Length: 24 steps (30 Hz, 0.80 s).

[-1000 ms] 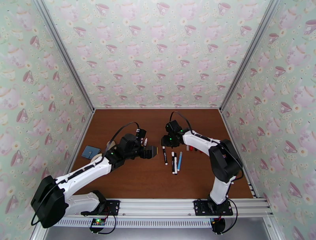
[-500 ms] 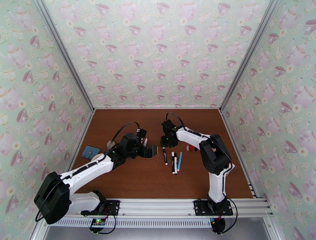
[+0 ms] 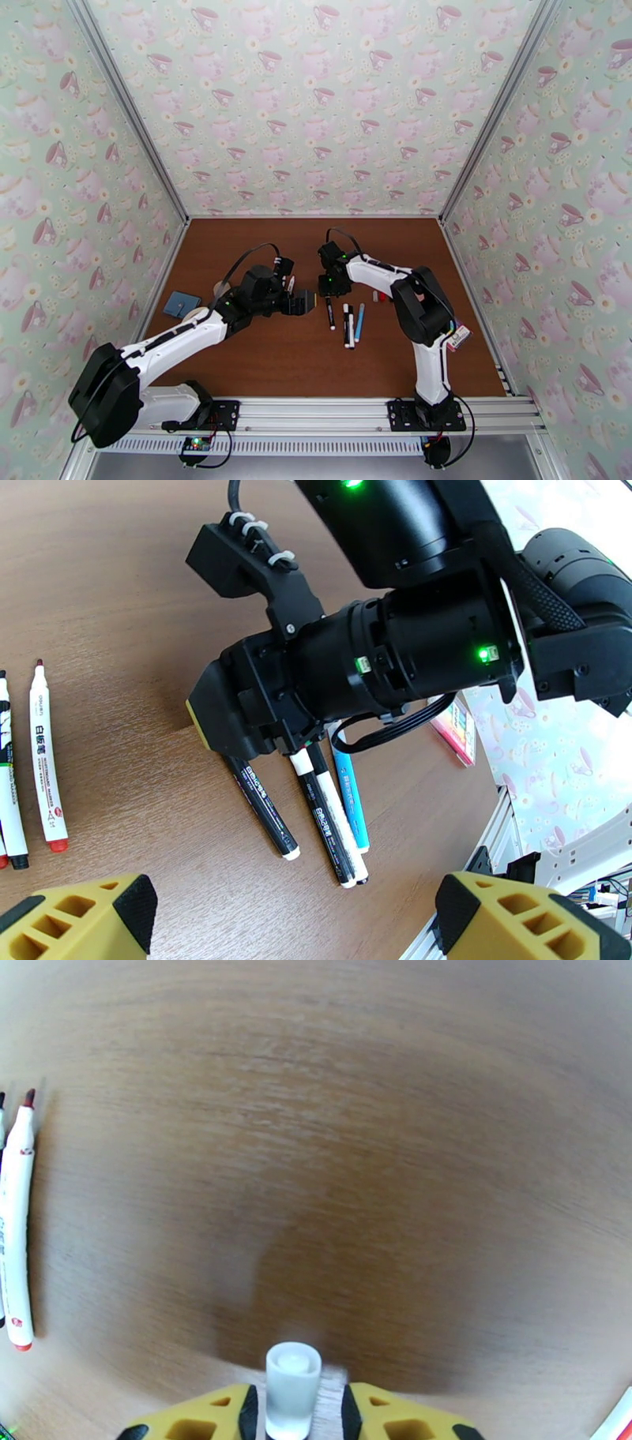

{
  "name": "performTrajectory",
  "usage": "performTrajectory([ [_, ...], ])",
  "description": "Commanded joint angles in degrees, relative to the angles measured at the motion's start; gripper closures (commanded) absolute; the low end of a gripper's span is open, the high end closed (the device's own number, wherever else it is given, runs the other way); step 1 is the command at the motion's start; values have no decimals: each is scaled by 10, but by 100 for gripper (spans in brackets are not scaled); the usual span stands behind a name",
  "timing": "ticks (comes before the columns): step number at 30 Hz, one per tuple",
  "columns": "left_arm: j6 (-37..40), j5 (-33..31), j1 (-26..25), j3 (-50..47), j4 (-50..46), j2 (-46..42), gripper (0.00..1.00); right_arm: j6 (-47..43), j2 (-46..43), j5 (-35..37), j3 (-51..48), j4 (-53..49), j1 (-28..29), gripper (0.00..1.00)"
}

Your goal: Open the pen caps

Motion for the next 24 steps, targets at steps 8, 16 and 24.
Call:
performTrajectory([
  [8,-6,9,3,15,2,6,0,-12,40,45,46,-33,15,69],
  [16,-12,12,2,14,2,1,0,3,29,47,34,-20,18,77],
  [24,-27,13,-19,-26,49,-2,0,42,-60,12,-12,33,18,82],
])
